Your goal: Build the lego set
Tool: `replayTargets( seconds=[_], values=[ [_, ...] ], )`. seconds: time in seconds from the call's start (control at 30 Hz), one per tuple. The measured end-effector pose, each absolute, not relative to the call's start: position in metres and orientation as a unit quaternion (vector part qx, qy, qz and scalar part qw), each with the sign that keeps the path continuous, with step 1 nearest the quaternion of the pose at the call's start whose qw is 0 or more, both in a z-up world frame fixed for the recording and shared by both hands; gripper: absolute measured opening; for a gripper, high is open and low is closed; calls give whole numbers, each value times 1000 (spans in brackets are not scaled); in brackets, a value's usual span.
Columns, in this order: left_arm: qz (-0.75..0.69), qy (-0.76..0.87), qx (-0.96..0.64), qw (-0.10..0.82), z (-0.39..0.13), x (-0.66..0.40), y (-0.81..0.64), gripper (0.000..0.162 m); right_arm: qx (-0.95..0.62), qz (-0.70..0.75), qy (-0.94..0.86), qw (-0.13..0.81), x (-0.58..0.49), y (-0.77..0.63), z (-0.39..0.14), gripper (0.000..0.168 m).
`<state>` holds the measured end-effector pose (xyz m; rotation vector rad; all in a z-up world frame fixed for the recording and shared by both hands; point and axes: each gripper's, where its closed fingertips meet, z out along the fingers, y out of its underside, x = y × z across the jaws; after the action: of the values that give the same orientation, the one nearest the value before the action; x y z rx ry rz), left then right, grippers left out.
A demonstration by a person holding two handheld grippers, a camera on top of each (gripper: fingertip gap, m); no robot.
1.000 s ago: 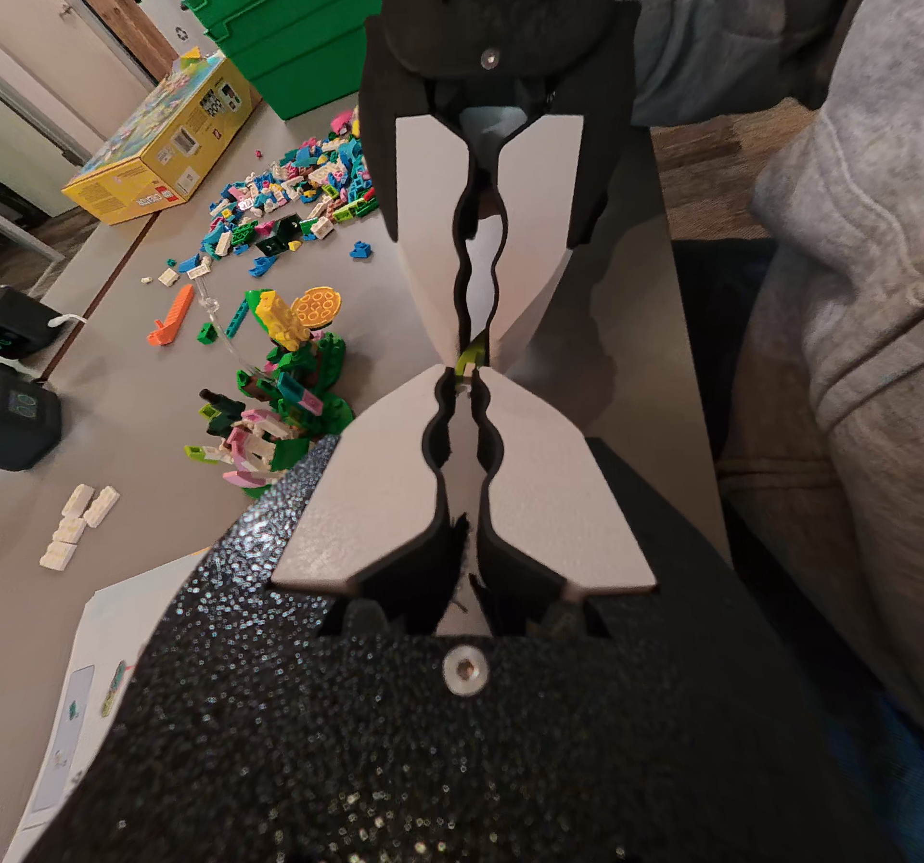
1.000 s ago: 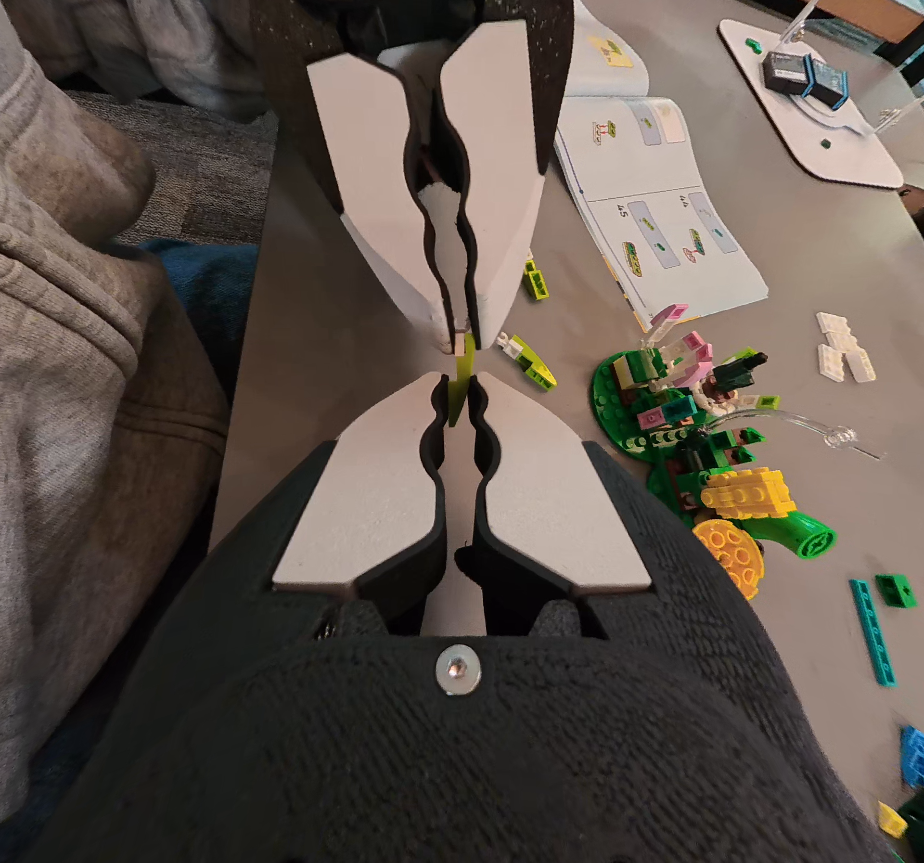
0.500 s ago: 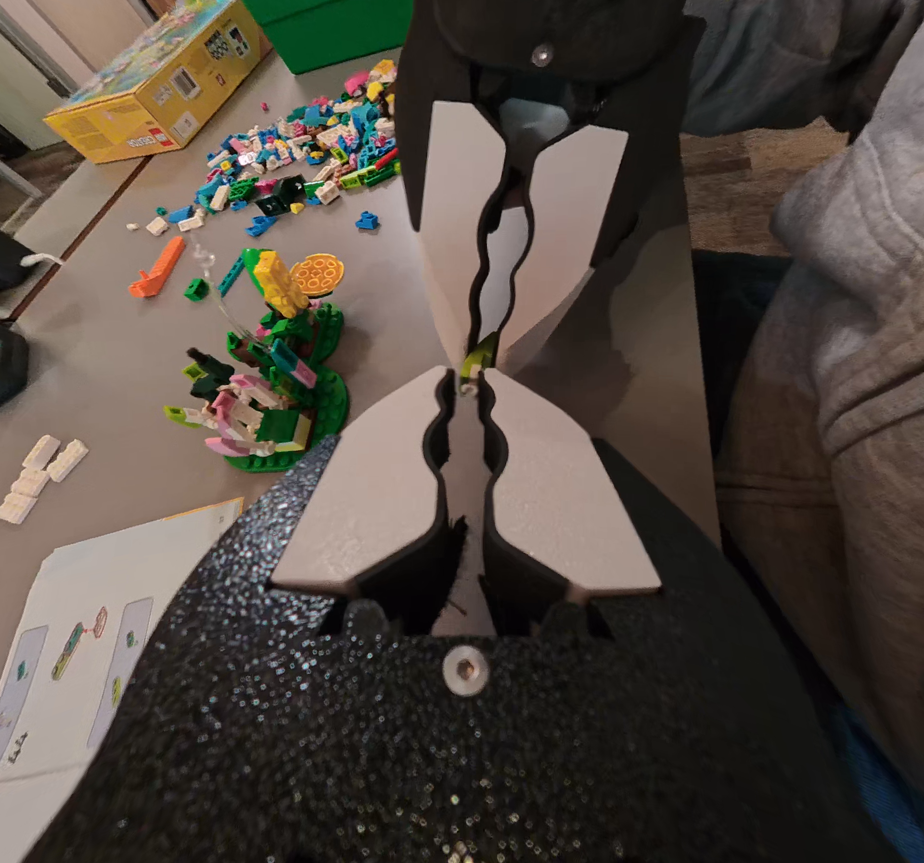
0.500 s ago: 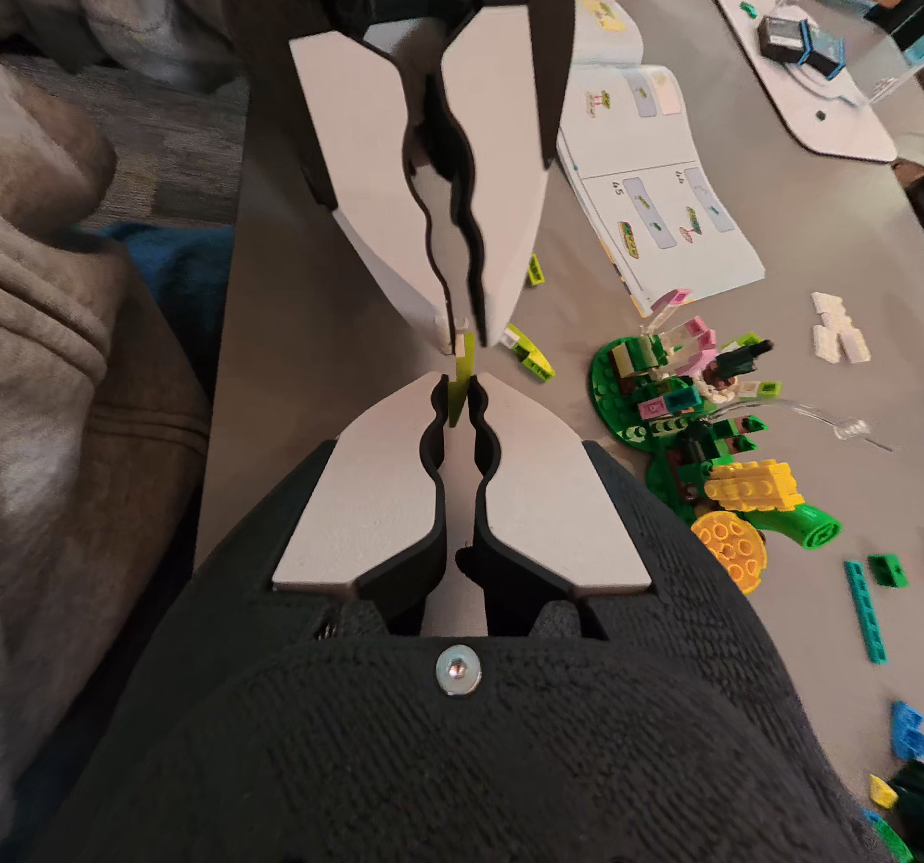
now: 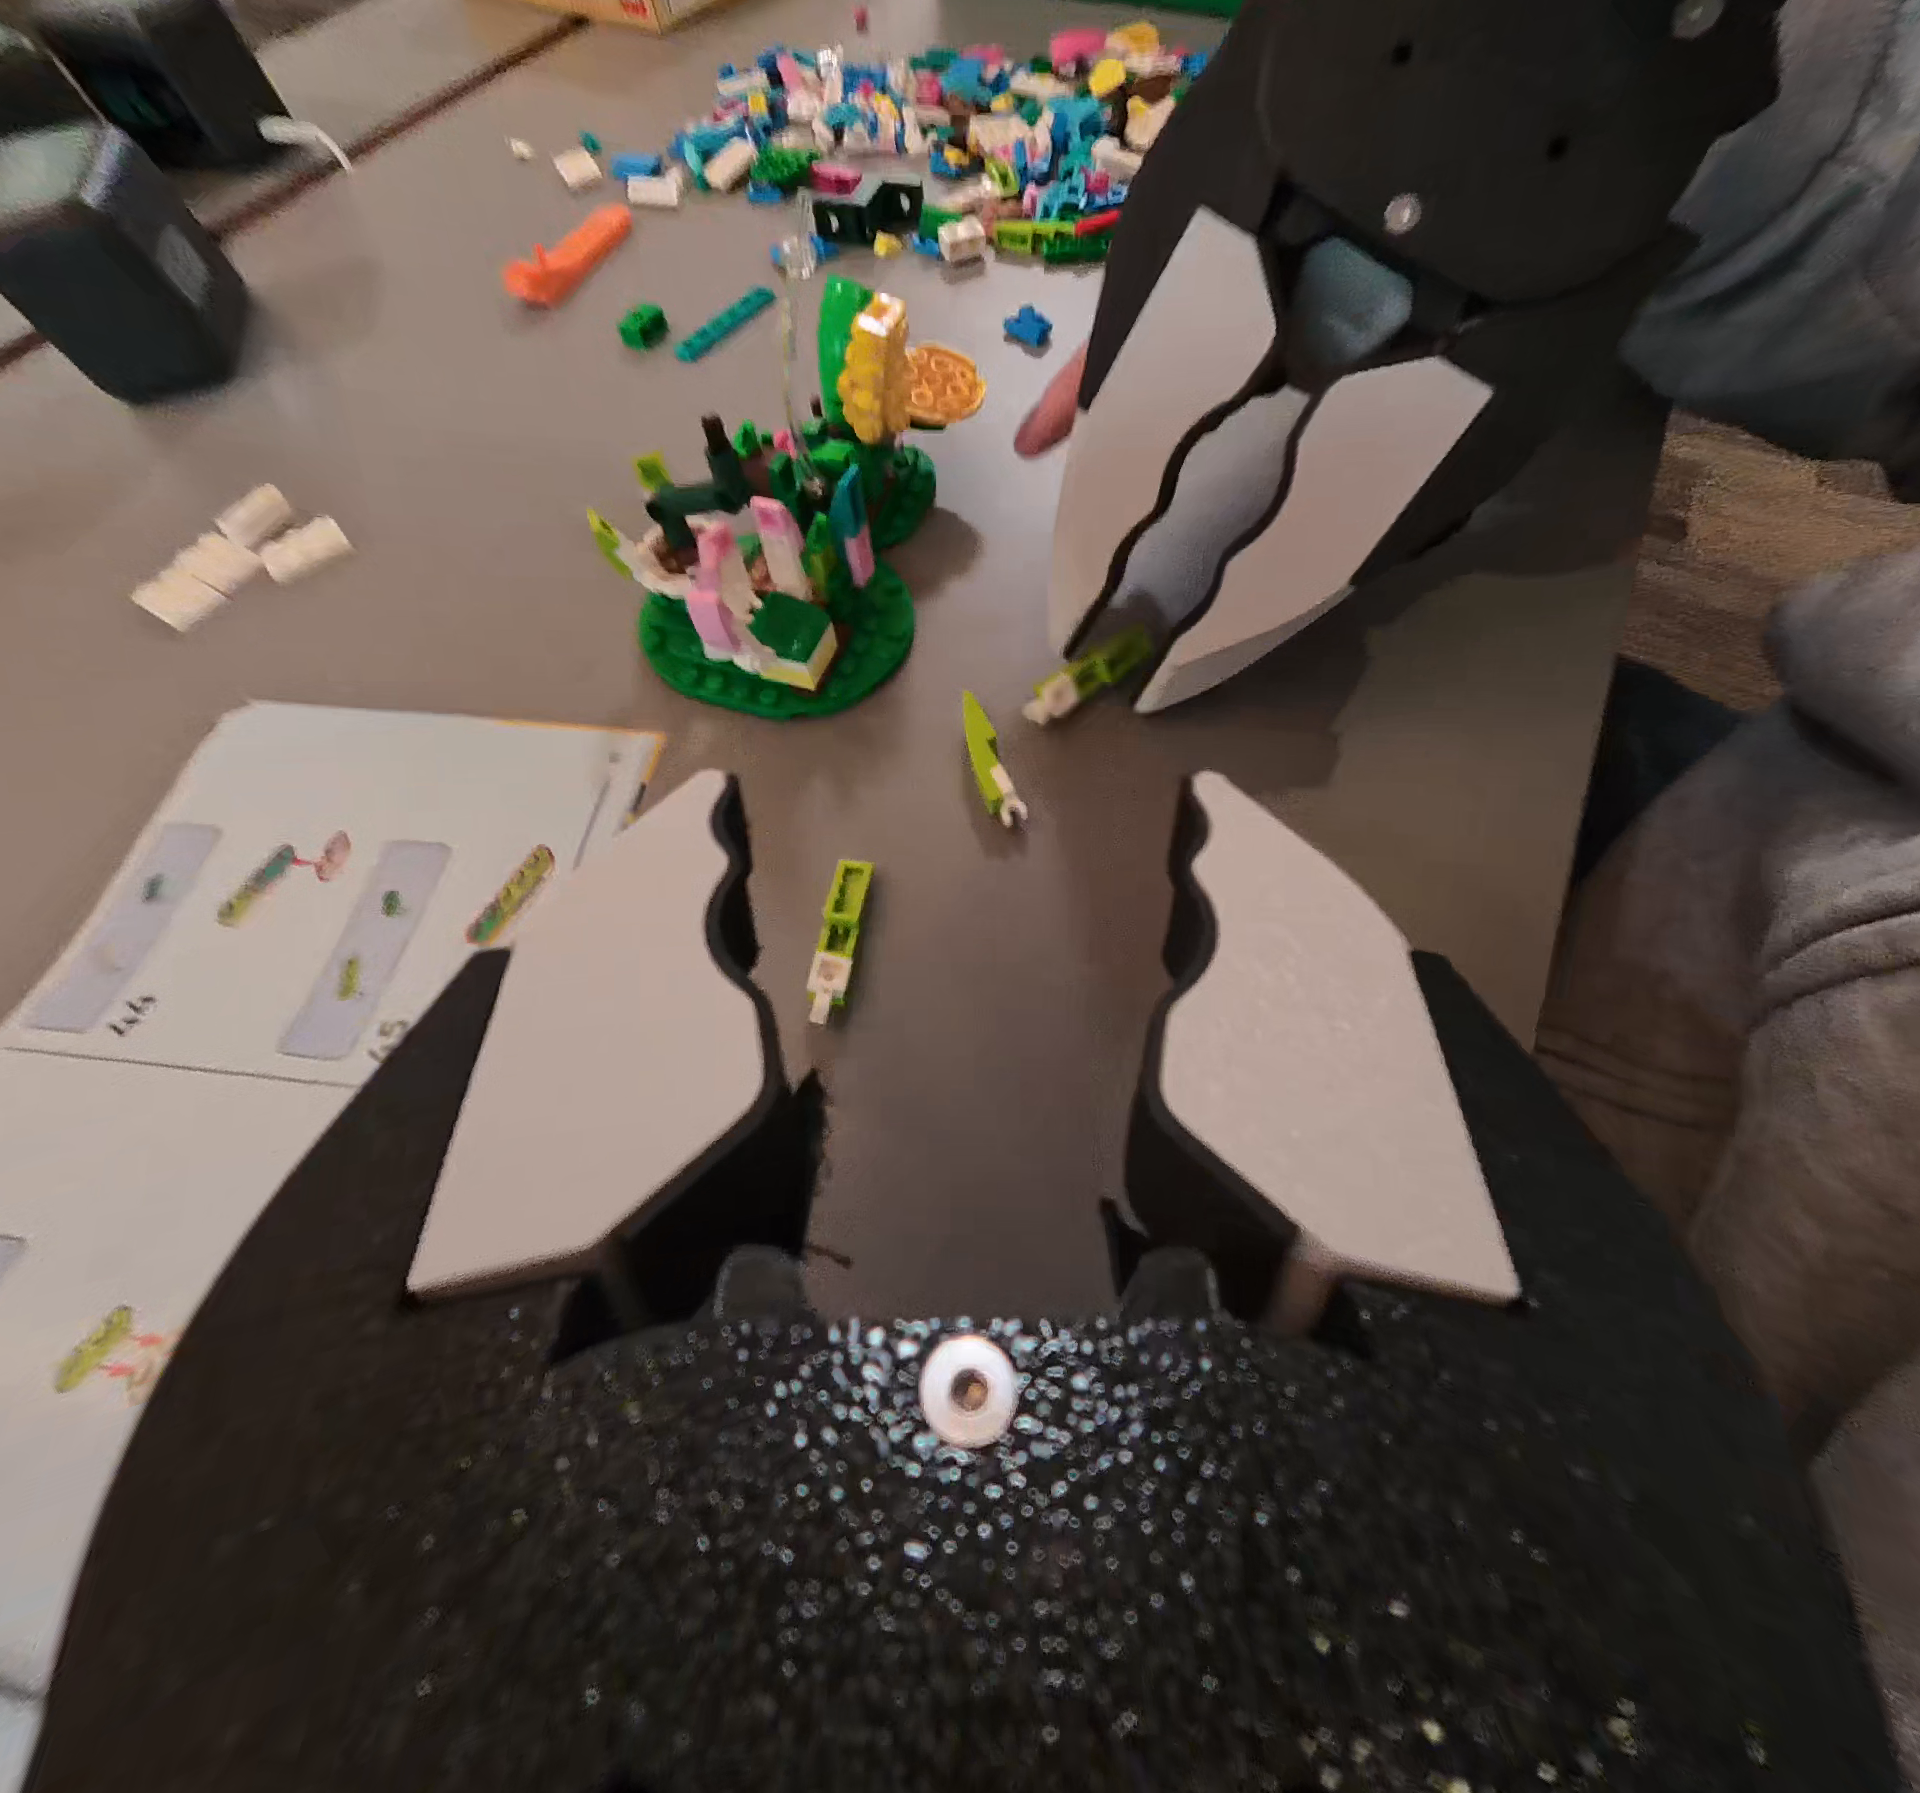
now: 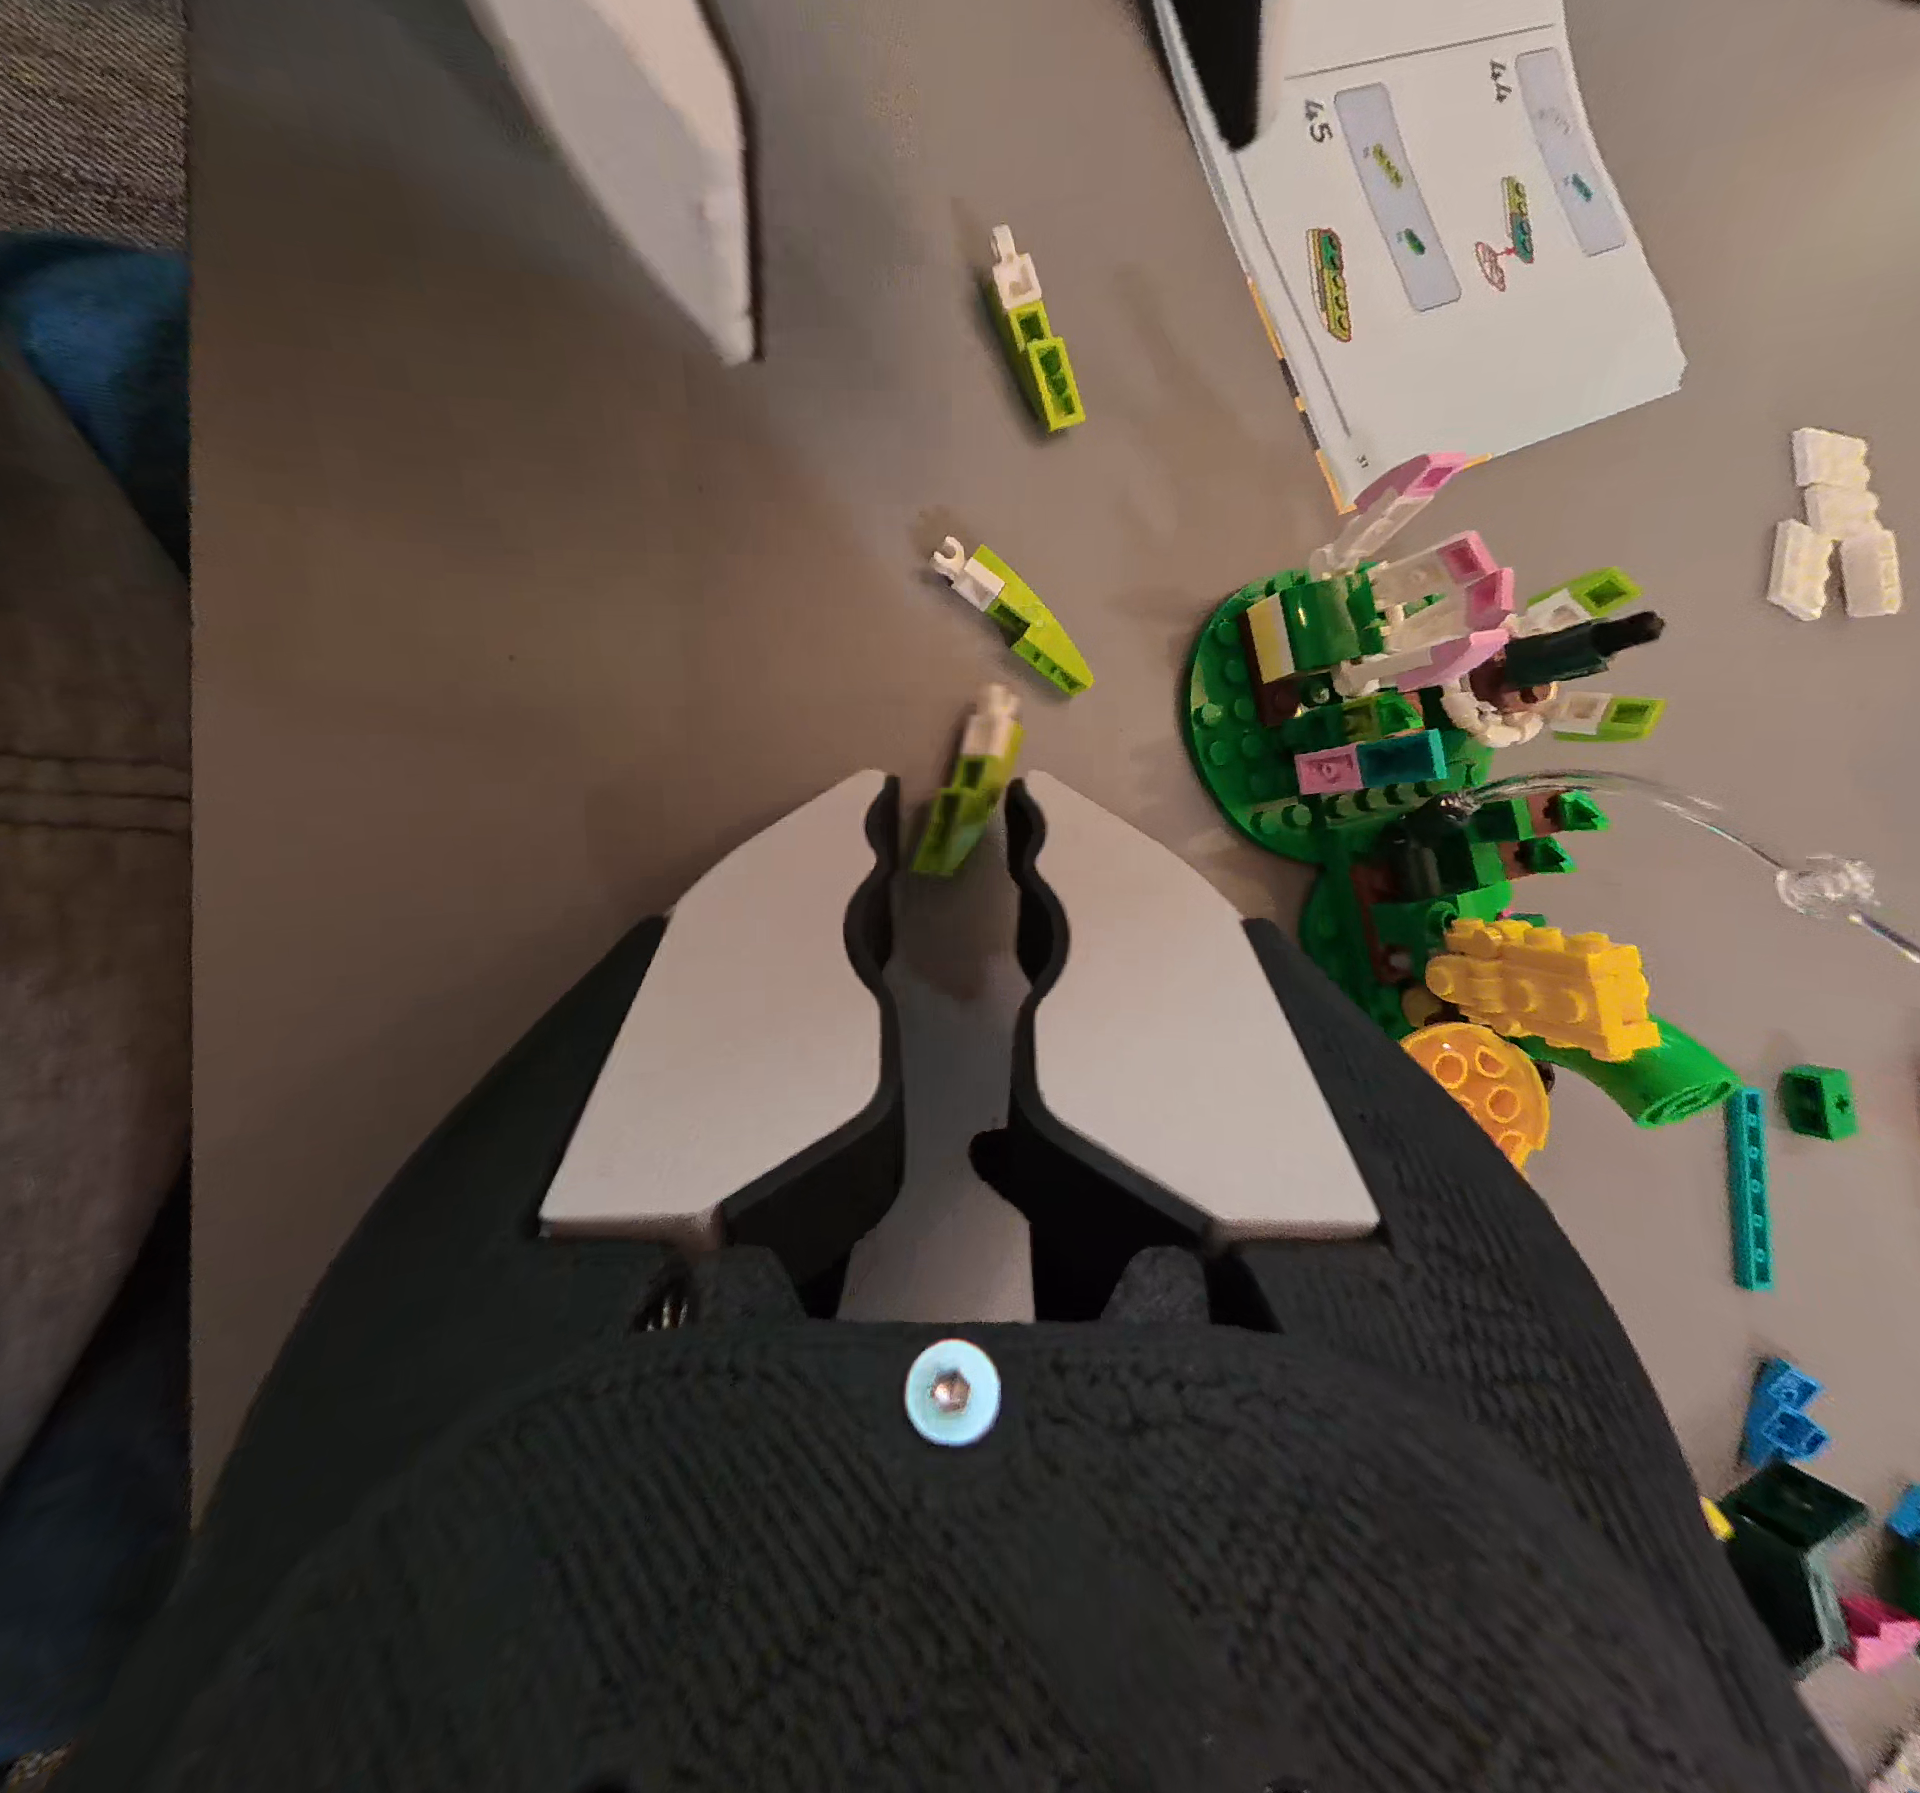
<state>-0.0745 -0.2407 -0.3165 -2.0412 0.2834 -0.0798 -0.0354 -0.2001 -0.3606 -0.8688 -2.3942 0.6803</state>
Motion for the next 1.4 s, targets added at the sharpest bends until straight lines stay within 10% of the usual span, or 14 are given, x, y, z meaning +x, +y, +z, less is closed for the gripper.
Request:
replayTargets(
  seconds=[0.2, 0.6, 1.4],
  values=[
    [30, 94, -820, 564, -308, -89, -236, 83, -341, 304, -838, 299, -35, -187, -339, 26],
    [156, 16, -664, 731, -254, -110, -259, 51, -284, 366, -616, 637, -43, -144, -263, 5],
    [108, -69, -631, 765, -244, -133, -279, 45, -289, 353, -598, 660, -46, -125, -265, 4]
  ],
)
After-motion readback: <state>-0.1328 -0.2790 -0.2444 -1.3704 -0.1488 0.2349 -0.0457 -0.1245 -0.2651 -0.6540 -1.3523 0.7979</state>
